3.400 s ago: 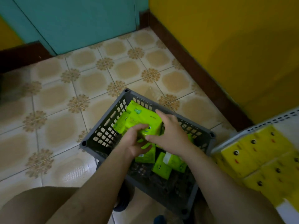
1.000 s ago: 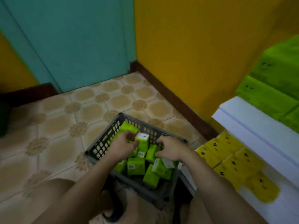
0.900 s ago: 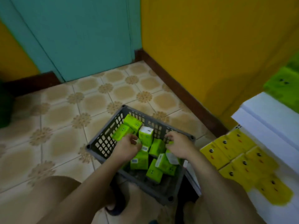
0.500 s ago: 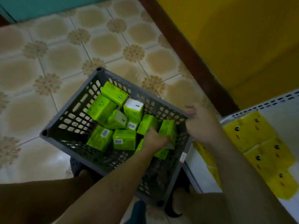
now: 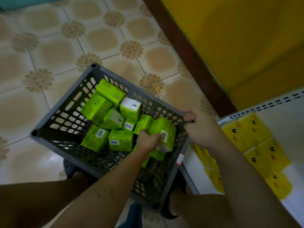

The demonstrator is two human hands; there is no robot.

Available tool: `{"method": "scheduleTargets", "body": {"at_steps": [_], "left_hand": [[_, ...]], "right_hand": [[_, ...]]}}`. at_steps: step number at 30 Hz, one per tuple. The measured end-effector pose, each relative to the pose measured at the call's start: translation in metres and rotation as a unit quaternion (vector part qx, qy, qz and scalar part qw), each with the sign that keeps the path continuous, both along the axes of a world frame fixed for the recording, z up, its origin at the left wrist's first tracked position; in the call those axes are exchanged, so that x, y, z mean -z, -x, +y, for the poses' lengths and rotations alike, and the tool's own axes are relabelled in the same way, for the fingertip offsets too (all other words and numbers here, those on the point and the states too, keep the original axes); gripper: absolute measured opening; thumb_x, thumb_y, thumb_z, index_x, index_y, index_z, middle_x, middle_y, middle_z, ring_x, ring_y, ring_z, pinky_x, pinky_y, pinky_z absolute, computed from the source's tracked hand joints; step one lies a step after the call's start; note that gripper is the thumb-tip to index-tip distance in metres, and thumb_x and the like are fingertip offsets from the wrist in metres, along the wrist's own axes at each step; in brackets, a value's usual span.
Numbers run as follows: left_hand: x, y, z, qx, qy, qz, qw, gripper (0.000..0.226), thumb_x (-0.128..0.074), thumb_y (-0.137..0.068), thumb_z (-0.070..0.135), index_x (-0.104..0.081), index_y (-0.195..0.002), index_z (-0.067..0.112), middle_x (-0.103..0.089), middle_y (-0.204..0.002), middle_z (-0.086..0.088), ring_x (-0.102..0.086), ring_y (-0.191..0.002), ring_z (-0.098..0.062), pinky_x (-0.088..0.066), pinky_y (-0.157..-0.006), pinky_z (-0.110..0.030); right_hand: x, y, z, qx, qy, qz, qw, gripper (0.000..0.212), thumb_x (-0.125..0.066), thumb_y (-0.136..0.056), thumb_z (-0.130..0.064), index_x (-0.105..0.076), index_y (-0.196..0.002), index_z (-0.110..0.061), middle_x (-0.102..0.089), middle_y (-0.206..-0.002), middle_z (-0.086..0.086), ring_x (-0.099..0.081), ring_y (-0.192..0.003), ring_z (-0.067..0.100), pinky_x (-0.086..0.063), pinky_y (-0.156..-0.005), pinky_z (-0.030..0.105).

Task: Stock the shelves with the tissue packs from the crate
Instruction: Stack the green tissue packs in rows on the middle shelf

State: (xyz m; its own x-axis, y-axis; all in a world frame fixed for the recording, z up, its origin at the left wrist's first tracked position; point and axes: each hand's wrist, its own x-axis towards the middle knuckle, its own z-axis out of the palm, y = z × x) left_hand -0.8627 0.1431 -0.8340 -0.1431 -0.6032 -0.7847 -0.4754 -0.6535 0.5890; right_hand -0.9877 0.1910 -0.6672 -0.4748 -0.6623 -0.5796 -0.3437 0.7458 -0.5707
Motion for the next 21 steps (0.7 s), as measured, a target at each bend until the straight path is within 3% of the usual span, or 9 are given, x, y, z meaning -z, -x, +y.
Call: {"method": "scheduleTargets", "body": {"at_steps": [3,5,8,10,13,15,17,19,21], "left_hand": [[-0.046,-0.038,-0.002,-0.062,-0.032,0.088,0.994,0.072,-0.077,-0.076,0.018,-0.042,-0.138,0.005,-0.060,-0.117,-0.015,-0.061,-0.087,-0.020,-0.055,-0.068,-0.034],[-0.080,-0.059,-0.002,0.005,0.088,0.062,0.994,0.082,-0.083,-0.062,0.031,-0.051,-0.133,0.006,-0.066,-0.115,-0.010,-0.065,-0.092,-0.022,-0.056,-0.077,-0.036],[-0.137,-0.085,0.009,0.114,0.294,0.044,0.948,0.064,-0.087,-0.065,0.029,-0.056,-0.118,0.011,-0.062,-0.109,0.000,-0.060,-0.094,-0.016,-0.044,-0.074,-0.019],[-0.167,-0.103,0.022,0.205,0.448,0.028,0.870,0.056,-0.083,-0.070,0.021,-0.055,-0.118,0.012,-0.052,-0.110,-0.001,-0.053,-0.102,-0.019,-0.036,-0.078,-0.018],[-0.208,-0.127,0.042,0.315,0.608,0.009,0.728,0.060,-0.077,-0.067,0.007,-0.053,-0.122,0.016,-0.046,-0.118,-0.001,-0.041,-0.115,-0.022,-0.049,-0.086,-0.040],[-0.231,-0.139,0.054,0.339,0.697,0.029,0.631,0.069,-0.076,-0.058,-0.004,-0.052,-0.119,0.016,-0.044,-0.119,-0.002,-0.041,-0.114,-0.027,-0.053,-0.082,-0.045],[-0.246,-0.146,0.065,0.337,0.738,0.055,0.582,0.073,-0.078,-0.056,-0.002,-0.049,-0.121,0.018,-0.041,-0.127,-0.006,-0.040,-0.120,-0.032,-0.050,-0.091,-0.047],[-0.257,-0.154,0.079,0.316,0.703,0.097,0.630,0.075,-0.082,-0.065,0.017,-0.043,-0.129,0.024,-0.033,-0.138,-0.002,-0.034,-0.131,-0.028,-0.041,-0.104,-0.047],[-0.269,-0.160,0.092,0.243,0.597,0.172,0.745,0.083,-0.080,-0.073,0.039,-0.032,-0.139,0.028,-0.032,-0.138,0.002,-0.037,-0.131,-0.015,-0.041,-0.104,-0.038]], "right_hand": [[-0.011,-0.009,0.015,0.032,0.005,-0.016,0.999,0.043,-0.048,-0.094,-0.012,-0.047,-0.136,-0.020,-0.056,-0.122,0.004,-0.055,-0.102,0.020,-0.046,-0.080,0.032],[-0.019,-0.021,0.026,0.071,0.014,-0.046,0.996,0.045,-0.054,-0.095,-0.024,-0.045,-0.139,-0.023,-0.056,-0.121,0.005,-0.060,-0.103,0.022,-0.054,-0.086,0.042],[-0.039,-0.051,0.045,0.153,0.056,-0.152,0.975,0.050,-0.056,-0.096,-0.036,-0.039,-0.142,-0.025,-0.053,-0.127,0.005,-0.066,-0.100,0.030,-0.059,-0.080,0.048],[-0.055,-0.071,0.062,0.197,0.107,-0.241,0.944,0.054,-0.058,-0.093,-0.046,-0.041,-0.140,-0.026,-0.051,-0.135,0.008,-0.067,-0.099,0.030,-0.060,-0.075,0.046],[-0.085,-0.088,0.090,0.233,0.185,-0.352,0.887,0.066,-0.059,-0.075,-0.062,-0.052,-0.130,-0.026,-0.062,-0.125,0.010,-0.068,-0.100,0.030,-0.059,-0.071,0.047],[-0.107,-0.097,0.105,0.215,0.207,-0.354,0.886,0.065,-0.063,-0.071,-0.060,-0.058,-0.125,-0.024,-0.068,-0.117,0.009,-0.070,-0.094,0.026,-0.058,-0.064,0.042],[-0.121,-0.107,0.119,0.206,0.229,-0.326,0.894,0.052,-0.068,-0.081,-0.043,-0.057,-0.126,-0.021,-0.068,-0.117,0.010,-0.070,-0.088,0.024,-0.057,-0.058,0.036],[-0.133,-0.113,0.135,0.213,0.264,-0.320,0.885,0.041,-0.068,-0.087,-0.025,-0.056,-0.125,-0.020,-0.067,-0.119,0.010,-0.069,-0.088,0.025,-0.057,-0.059,0.038],[-0.144,-0.119,0.147,0.224,0.301,-0.331,0.866,0.037,-0.067,-0.088,-0.017,-0.055,-0.122,-0.022,-0.067,-0.115,0.007,-0.069,-0.089,0.027,-0.059,-0.067,0.045]]}}
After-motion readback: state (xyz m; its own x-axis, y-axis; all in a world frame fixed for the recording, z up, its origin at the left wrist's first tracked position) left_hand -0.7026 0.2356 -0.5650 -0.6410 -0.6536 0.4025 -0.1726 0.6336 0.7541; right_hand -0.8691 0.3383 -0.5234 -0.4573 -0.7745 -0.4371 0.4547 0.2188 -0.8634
